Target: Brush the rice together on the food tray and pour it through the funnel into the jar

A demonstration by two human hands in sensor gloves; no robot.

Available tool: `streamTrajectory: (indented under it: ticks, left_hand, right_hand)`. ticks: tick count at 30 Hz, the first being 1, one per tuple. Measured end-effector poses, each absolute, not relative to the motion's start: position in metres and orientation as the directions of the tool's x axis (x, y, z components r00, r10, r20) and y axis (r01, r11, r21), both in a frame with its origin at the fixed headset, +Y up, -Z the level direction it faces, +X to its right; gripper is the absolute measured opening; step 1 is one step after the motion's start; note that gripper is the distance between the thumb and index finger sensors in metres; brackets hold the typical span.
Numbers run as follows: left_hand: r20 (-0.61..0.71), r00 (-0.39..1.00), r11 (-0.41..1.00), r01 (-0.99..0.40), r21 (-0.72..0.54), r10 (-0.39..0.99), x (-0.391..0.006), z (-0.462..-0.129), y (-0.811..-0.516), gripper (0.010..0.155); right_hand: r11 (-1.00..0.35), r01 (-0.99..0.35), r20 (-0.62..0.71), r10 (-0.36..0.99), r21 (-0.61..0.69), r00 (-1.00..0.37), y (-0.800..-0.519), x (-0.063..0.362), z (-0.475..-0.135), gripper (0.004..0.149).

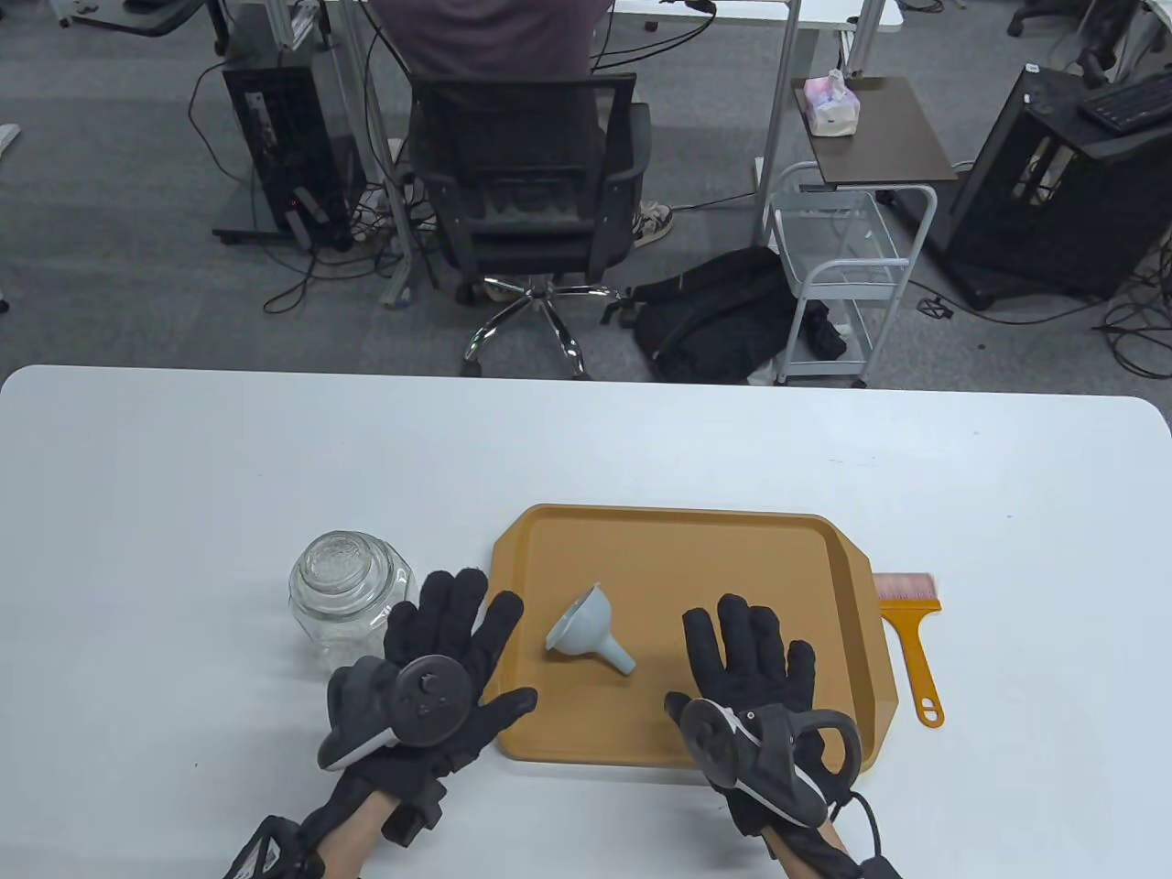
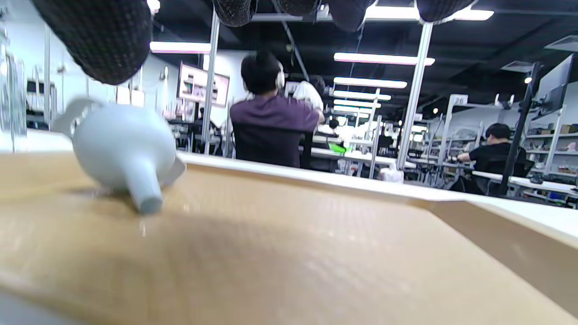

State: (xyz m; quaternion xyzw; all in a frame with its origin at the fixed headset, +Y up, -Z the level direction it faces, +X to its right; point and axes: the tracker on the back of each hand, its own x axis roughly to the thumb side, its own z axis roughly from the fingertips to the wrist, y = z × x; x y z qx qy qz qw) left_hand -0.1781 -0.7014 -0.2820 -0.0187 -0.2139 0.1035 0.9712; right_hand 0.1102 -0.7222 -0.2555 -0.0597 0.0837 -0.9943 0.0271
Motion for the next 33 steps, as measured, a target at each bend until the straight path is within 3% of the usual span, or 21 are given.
streamTrajectory:
  ticks: [4, 14, 22, 33]
  left_hand:
    - [0.409, 0.892, 0.98, -0.148, -0.136, 0.191, -0.173, -0.282, -0.725, 0.087]
    - [0.39, 0.905, 0.984, -0.129, -0.123, 0.167, -0.18, -0.28, -0.731, 0.087]
    - [0.378, 0.907, 0.979, -0.141, -0.148, 0.188, -0.186, -0.281, -0.735, 0.087]
    - [0.364, 0.911, 0.976, -0.142, -0.168, 0.195, -0.188, -0.281, -0.737, 0.086]
  right_hand:
    - [-0.993, 0.083, 0.115, -0.093, -0.088, -0.989, -0.74, 0.112, -0.259, 0.091]
    - [-0.995, 0.087, 0.114, -0.091, -0.046, -0.989, -0.749, 0.123, -0.259, 0.093]
    - [-0.988, 0.023, 0.151, -0.046, -0.152, -0.987, -0.744, 0.123, -0.254, 0.091]
    - [-0.991, 0.002, 0.157, -0.022, -0.13, -0.987, -0.744, 0.123, -0.254, 0.091]
